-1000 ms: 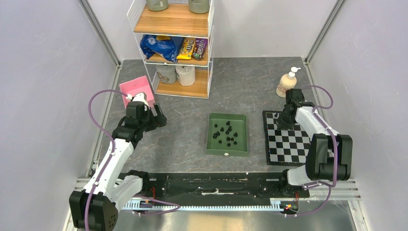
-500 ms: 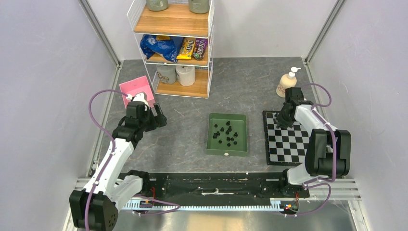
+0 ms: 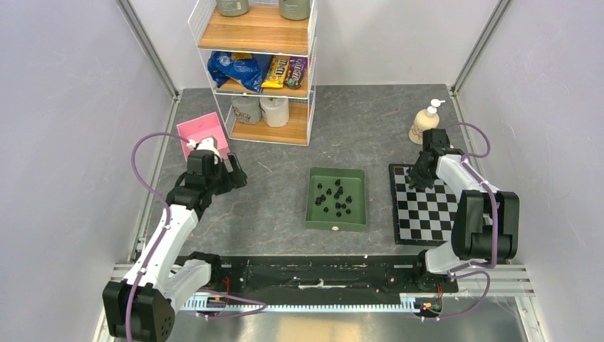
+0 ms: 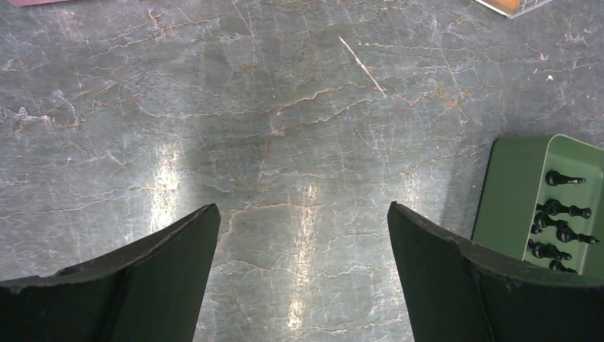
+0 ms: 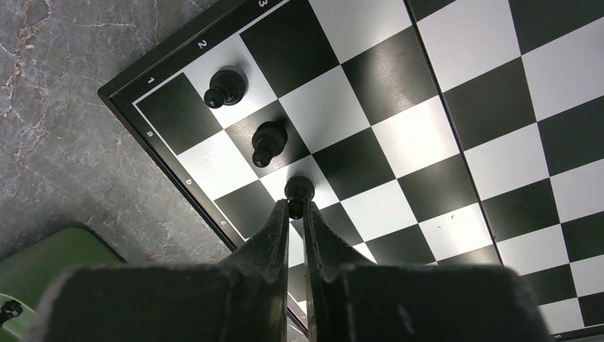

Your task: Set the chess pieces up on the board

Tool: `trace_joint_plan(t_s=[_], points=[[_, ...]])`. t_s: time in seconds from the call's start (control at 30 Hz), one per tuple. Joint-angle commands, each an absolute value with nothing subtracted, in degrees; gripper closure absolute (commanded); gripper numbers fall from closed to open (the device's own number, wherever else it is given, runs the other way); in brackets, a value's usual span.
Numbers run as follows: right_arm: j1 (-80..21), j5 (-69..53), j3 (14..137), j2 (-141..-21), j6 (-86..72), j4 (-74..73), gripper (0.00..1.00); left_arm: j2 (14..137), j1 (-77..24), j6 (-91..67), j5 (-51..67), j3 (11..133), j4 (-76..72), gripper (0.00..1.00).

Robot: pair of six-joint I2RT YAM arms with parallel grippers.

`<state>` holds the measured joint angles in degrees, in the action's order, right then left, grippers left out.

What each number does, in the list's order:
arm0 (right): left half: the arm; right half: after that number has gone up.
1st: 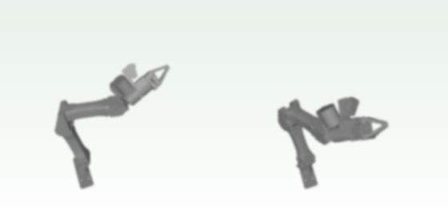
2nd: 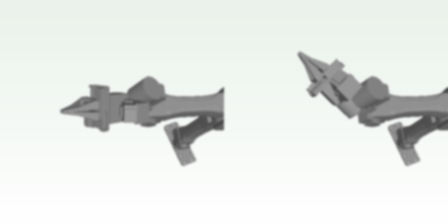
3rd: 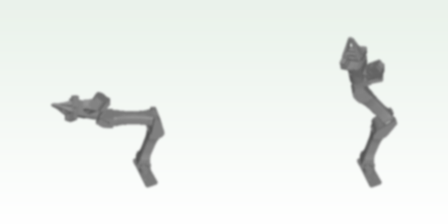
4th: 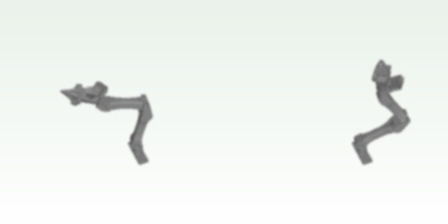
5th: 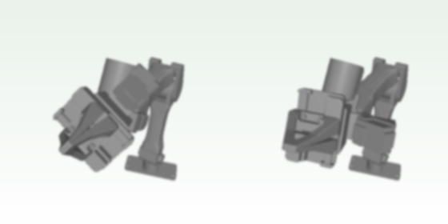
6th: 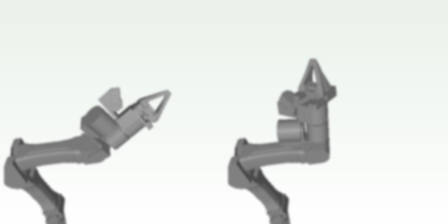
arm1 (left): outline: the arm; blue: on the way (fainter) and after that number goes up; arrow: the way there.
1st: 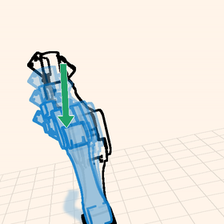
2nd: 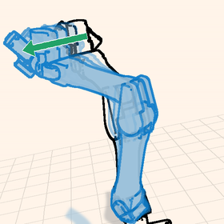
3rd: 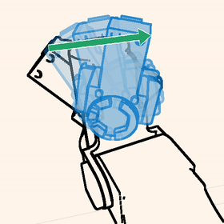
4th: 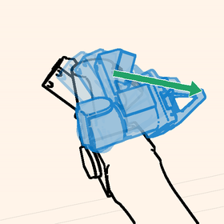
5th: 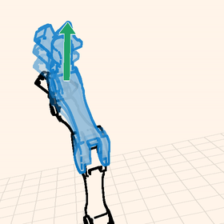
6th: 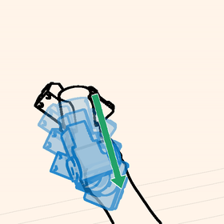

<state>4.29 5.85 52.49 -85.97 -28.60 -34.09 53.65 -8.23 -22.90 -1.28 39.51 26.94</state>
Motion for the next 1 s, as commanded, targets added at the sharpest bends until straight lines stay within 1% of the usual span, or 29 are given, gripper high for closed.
trace_joint_plan(t_s=[0.0, 0.1, 0.53, 0.97], points=[[4.5, 4.9, 54.1, -85.1, -27.7, -34.9, 0.87, 53.8, -8.3, -23.0, -0.3, 41.9, 26.0, 0.05], [4.5, 4.5, 54.2, -84.9, -27.6, -35.2, 0.85, 53.7, -8.3, -23.0, -0.3, 41.9, 26.0, 0.05], [4.5, 6.2, 54.9, -83.9, -26.9, -36.9, 0.84, 53.8, -8.3, -23.1, -0.2, 41.9, 26.0, 0.05], [4.5, 6.0, 56.3, -85.9, -26.5, -36.2, 0.83, 54.0, -8.3, -23.2, -0.2, 41.9, 26.0, 0.05]])
